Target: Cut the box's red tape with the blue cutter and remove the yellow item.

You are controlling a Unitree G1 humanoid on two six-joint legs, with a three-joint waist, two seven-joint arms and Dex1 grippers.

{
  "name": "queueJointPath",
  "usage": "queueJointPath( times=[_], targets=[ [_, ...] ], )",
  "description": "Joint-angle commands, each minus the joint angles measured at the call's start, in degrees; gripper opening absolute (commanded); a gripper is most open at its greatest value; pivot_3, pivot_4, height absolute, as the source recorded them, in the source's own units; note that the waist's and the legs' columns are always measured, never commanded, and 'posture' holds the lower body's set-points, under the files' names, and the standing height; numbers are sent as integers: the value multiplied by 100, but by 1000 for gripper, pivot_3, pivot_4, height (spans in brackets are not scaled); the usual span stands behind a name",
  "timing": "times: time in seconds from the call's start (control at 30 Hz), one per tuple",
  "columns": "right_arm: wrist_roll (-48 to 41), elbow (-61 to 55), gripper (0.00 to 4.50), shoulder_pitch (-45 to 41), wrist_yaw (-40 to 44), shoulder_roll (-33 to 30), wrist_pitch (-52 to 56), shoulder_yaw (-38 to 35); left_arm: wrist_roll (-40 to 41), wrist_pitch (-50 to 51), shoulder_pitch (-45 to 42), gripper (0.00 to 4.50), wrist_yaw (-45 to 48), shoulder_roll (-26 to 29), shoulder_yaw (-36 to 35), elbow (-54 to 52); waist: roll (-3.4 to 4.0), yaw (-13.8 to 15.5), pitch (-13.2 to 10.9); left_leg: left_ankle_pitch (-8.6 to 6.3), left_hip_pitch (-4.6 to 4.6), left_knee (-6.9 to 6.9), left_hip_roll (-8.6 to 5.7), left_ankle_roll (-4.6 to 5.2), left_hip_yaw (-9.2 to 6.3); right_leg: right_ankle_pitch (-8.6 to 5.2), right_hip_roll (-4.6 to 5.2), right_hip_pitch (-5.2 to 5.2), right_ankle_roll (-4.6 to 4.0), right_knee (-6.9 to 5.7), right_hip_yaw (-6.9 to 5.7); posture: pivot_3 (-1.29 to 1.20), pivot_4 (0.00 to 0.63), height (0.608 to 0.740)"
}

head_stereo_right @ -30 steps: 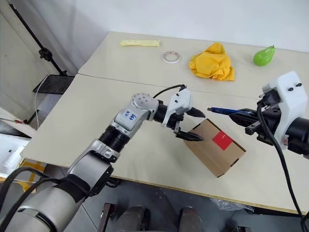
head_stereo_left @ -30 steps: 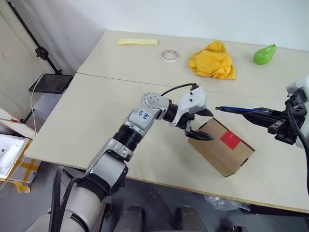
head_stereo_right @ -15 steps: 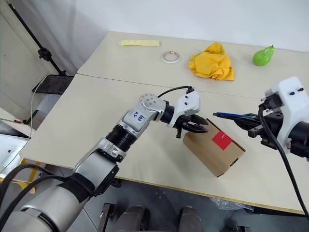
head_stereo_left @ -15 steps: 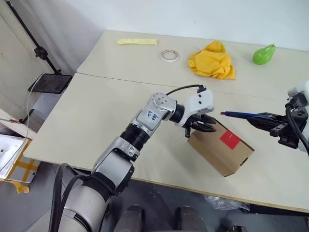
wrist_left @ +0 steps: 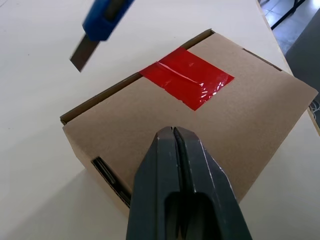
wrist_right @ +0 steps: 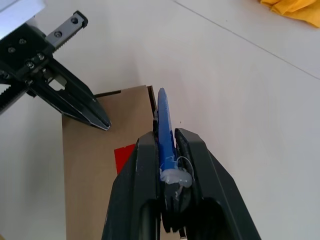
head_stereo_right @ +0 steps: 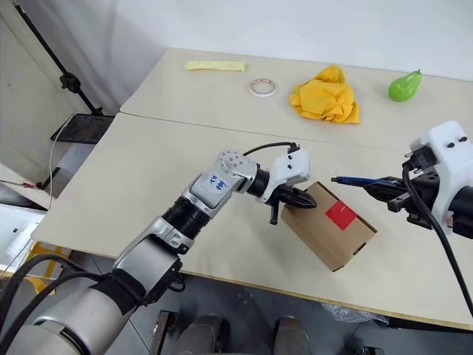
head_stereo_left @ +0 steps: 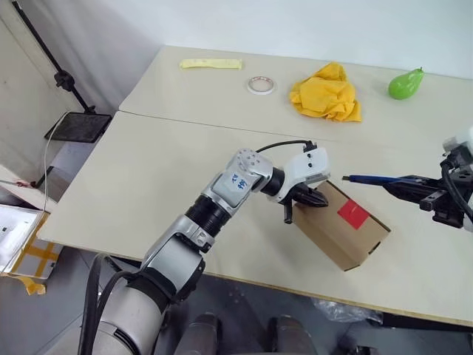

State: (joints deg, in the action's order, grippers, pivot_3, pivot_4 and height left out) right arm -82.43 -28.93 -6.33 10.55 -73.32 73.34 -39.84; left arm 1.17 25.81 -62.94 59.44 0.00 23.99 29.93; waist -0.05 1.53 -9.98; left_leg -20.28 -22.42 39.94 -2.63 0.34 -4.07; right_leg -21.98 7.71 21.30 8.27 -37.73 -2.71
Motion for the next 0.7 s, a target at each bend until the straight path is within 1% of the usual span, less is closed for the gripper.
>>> queueJointPath(
  times=[0.03, 0.23, 0.43, 0.7],
  targets=[
    [181, 10, 184, -155, 203, -49, -189, 122, -54, 122, -79, 19, -3, -58, 79, -170, 0, -1, 0, 0, 0, 1, 0, 0, 0, 0, 0, 0, 0, 0, 0, 0, 150, 740],
    [445, 70, 184, -299, 409, -12, -242, 387, -118, 221, -117, 19, 53, -44, 162, -214, 0, 1, 0, 0, 0, 1, 0, 0, 0, 0, 0, 0, 0, -1, 0, 0, 150, 740],
    [683, 126, 184, -411, 579, 0, -256, 548, -80, 555, -310, 19, -23, -34, 104, -523, 0, 0, 0, 0, 0, 2, -1, 0, 0, 0, 0, 0, 0, -1, 0, 0, 150, 740],
    [868, 178, 184, -537, 739, 10, -224, 657, -8, 1373, -243, 19, -100, 79, 121, -1205, 0, -2, 0, 0, 1, 2, 1, 0, 0, 0, 0, 0, 0, -2, 0, 0, 150, 740]
  ],
)
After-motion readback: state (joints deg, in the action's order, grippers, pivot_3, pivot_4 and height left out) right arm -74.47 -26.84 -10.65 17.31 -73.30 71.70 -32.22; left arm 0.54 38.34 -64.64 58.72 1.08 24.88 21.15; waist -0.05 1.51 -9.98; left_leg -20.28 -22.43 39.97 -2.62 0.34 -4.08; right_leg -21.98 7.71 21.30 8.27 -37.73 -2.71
